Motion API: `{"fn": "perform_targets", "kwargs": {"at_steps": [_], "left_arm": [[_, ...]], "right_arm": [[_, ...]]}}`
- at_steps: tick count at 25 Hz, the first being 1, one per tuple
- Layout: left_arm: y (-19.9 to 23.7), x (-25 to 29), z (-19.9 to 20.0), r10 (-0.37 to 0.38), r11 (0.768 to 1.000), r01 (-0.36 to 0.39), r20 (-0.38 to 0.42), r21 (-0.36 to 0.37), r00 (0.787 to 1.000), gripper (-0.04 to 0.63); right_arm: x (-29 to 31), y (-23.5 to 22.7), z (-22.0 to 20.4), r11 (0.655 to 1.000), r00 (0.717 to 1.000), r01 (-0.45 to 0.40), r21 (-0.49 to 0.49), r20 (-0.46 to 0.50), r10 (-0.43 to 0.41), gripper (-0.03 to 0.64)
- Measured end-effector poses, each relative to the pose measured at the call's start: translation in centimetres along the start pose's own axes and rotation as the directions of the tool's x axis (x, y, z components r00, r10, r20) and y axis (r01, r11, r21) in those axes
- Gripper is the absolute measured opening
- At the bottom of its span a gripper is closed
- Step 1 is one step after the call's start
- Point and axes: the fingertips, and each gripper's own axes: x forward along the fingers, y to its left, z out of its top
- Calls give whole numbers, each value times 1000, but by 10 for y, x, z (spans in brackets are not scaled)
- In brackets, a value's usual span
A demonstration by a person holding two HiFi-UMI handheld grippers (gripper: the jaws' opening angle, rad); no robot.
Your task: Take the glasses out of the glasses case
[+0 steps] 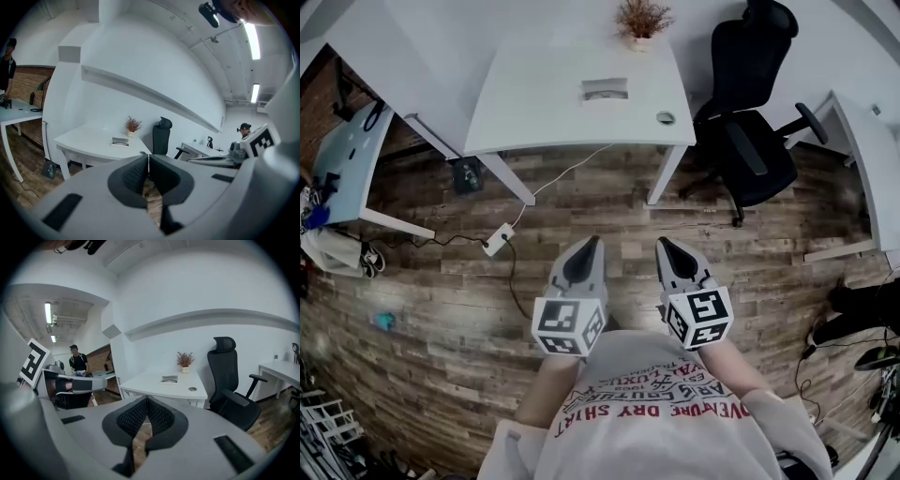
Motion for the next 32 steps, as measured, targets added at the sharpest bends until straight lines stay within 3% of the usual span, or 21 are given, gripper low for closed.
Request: {"fn": "perform_targets", "kwargs": {"at_steps": [13,23,32], "left_arm": [[134,75,66,-46,999,46,-4,24,999,8],[169,129,69,-45,999,45,-33,-1,998,8],[202,210,94,52,999,-52,-38,-1,998,9]], "right_arm": [[152,22,61,999,999,39,4,13,-39,12],[219,-5,70,999,999,43,33,-33,-42,12],[303,-57,102,999,998,-43,-7,-38,43,12]]}}
